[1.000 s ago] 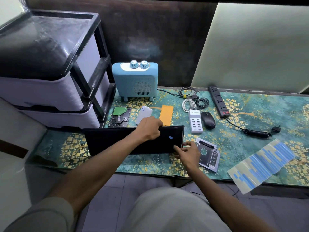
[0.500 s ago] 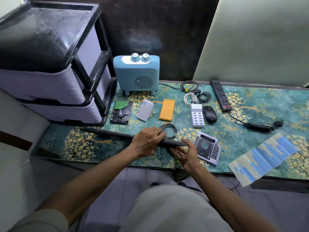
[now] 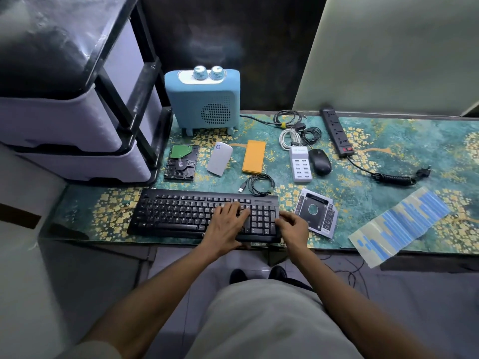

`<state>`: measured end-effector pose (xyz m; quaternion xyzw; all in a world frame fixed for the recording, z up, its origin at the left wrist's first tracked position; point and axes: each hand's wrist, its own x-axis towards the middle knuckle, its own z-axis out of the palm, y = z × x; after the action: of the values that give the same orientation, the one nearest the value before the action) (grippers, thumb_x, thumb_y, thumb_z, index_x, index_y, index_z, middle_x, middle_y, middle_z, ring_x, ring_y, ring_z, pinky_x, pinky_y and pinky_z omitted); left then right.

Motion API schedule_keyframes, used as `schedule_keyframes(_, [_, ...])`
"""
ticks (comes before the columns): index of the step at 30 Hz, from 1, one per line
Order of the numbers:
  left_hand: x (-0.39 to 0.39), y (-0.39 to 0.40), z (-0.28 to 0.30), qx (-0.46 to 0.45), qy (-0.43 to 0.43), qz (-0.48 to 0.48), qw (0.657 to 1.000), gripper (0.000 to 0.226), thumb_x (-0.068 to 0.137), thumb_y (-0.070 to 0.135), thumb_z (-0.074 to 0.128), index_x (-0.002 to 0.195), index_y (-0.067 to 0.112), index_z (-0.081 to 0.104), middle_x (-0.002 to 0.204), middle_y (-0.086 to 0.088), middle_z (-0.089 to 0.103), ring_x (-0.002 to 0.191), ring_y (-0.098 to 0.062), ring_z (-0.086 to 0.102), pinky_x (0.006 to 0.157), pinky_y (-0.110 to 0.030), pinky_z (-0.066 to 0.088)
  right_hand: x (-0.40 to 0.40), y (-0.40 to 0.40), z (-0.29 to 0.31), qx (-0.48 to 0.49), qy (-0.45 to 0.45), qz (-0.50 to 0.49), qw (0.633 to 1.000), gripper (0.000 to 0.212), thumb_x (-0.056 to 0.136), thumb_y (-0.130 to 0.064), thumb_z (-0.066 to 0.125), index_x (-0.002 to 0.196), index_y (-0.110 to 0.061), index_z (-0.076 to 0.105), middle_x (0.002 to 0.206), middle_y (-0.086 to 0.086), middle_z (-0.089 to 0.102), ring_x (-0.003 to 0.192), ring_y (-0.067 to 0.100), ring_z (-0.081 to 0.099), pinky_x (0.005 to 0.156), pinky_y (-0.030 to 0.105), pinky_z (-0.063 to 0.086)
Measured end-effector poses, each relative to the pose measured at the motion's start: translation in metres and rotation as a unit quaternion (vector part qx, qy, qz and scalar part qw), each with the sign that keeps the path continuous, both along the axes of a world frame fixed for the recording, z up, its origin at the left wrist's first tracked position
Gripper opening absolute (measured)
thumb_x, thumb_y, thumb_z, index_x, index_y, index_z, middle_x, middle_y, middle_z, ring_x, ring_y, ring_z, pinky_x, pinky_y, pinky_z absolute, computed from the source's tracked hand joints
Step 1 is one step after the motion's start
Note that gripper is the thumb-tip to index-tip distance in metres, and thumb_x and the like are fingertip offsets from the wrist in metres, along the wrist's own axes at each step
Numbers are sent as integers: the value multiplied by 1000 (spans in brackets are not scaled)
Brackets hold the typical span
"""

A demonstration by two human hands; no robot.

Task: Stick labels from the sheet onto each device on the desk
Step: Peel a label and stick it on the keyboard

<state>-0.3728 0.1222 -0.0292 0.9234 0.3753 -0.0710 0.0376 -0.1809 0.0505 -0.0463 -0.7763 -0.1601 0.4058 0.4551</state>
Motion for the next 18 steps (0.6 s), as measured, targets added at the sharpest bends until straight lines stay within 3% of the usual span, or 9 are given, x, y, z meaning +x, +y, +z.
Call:
schedule_keyframes(4, [7, 1, -3, -21, -10, 34, 999, 103, 49, 85, 71, 128, 24, 44, 120, -5, 45, 103, -24, 46, 87, -40, 41, 2, -6, 0, -11, -39, 24, 999, 29, 85, -2, 73, 112, -10, 76, 98, 5, 75, 95, 20, 70, 96, 39, 57])
schedule_keyframes(9, [27, 4, -3, -41, -30, 74, 996, 98, 47, 85, 73, 120, 24, 48, 112, -3, 45, 101, -22, 43, 87, -39, 37, 8, -14, -3, -3, -22, 20, 1000, 25, 86, 0, 72, 108, -10, 75, 99, 7, 76, 95, 22, 71, 92, 40, 60])
schedule_keyframes(12, [42, 0, -4, -72, -72, 93, 990, 87, 58, 89, 59, 117, 25, 52, 111, -1, 46, 103, -21, 44, 89, -40, 37, 13, -19, -5, 11, -6, 13, 1000, 20, 89, -1, 70, 104, -13, 75, 99, 9, 75, 91, 25, 71, 78, 38, 62])
schedule_keyframes(15, [64, -8, -5, -88, -153, 108, 978, 53, 79, 66, 60, 110, 23, 56, 105, 0, 50, 99, -21, 46, 85, -40, 40, 23, -24, -2, 23, -7, -4, 1000, 17, 91, -6, 70, 106, -11, 75, 96, 12, 76, 86, 24, 72, 75, 42, 61])
schedule_keyframes(18, [96, -14, -2, -107, -203, 101, 968, 26, 84, 35, 63, 104, 20, 57, 99, 0, 51, 96, -24, 50, 82, -39, 44, 41, -35, -1, 23, -18, -44, 999, 14, 92, -7, 68, 104, -12, 74, 91, 12, 76, 78, 22, 73, 69, 39, 62])
